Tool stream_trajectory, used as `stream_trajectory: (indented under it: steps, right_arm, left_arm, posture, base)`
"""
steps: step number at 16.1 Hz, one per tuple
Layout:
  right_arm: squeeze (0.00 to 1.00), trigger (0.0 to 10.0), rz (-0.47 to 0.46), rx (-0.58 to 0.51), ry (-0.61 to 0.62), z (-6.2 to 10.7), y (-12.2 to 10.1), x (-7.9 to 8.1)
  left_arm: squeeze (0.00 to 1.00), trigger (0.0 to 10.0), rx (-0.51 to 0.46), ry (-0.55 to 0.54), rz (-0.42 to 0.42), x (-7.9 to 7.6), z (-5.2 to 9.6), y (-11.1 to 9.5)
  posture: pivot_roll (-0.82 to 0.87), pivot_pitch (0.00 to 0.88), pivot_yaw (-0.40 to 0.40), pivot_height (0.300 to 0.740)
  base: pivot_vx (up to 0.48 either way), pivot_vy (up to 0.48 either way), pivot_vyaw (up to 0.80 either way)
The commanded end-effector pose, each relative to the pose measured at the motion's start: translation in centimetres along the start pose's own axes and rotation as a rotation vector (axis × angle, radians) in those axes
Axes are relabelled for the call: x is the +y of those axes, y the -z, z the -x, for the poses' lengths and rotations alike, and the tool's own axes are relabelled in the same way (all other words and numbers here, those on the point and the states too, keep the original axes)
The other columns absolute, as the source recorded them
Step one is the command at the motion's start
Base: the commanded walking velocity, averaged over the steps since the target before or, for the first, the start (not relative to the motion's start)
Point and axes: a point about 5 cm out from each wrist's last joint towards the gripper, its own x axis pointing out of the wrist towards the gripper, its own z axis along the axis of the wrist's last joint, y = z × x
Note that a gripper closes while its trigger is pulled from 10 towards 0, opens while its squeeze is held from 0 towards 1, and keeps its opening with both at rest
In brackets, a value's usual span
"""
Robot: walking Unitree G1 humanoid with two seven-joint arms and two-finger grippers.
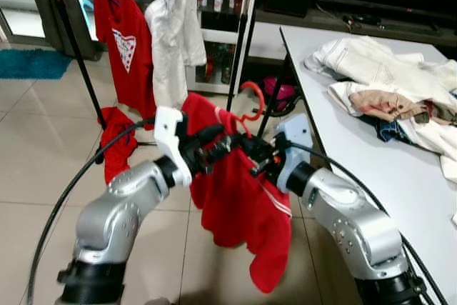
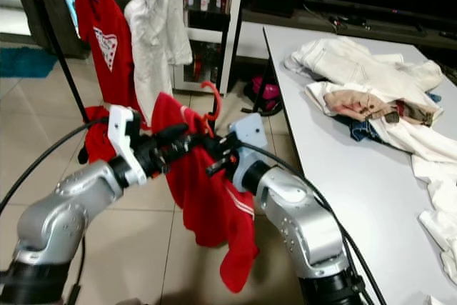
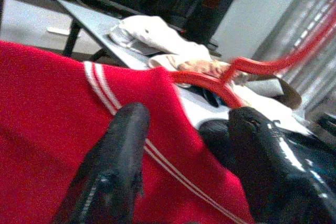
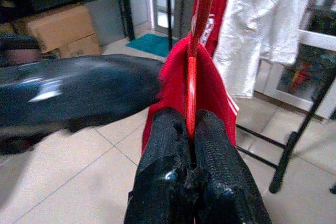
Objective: Hang hanger
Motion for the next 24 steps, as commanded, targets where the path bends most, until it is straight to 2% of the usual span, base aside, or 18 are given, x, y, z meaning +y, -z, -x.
stream_trajectory:
  steps: [1,3,13,18,21,24]
  right_arm:
    - [0.0,0.0,0.053,-0.077,-0.027,0.1,-1.8,0.4]
    - [0.0,0.0,0.08,-0.101,-0.061,0.1,-2.1,0.8]
    - [0.0,0.0,0.098,-0.12,-0.063,0.4,-2.3,0.9]
    - [0.0,0.0,0.115,-0.039,-0.012,0.6,-1.1,-0.1]
    - [0.0,0.0,0.15,0.044,-0.017,1.1,0.1,-0.9]
    - [0.0,0.0,0.193,0.105,-0.041,1.7,0.7,-1.7]
  left_arm:
    - [0.0,0.0,0.004,-0.005,0.008,0.1,-0.3,-0.1]
    - [0.0,0.0,0.009,-0.044,0.025,1.4,-0.9,-0.4]
    - [0.0,0.0,0.057,-0.091,0.026,2.7,-0.8,0.4]
    - [0.0,0.0,-0.008,-0.092,-0.019,2.7,0.2,-0.9]
    - [0.0,0.0,-0.076,-0.132,-0.064,2.8,1.7,-3.1]
    - [0.0,0.0,-0.11,-0.21,-0.12,3.9,3.4,-5.1]
  posture:
    - [-0.02,0.0,-0.1,0.74]
    - [-0.02,0.0,-0.1,0.74]
    - [-0.02,0.0,-0.083,0.74]
    - [-0.02,0.0,-0.085,0.74]
    - [-0.02,0.0,-0.089,0.74]
    - [-0.01,0.0,-0.094,0.74]
  base:
    - [0.0,0.0,0.0]
    - [0.0,0.0,0.0]
    - [0.0,0.0,0.0]
    - [0.0,0.0,0.0]
    - [0.0,0.0,0.0]
    - [0.0,0.0,0.0]
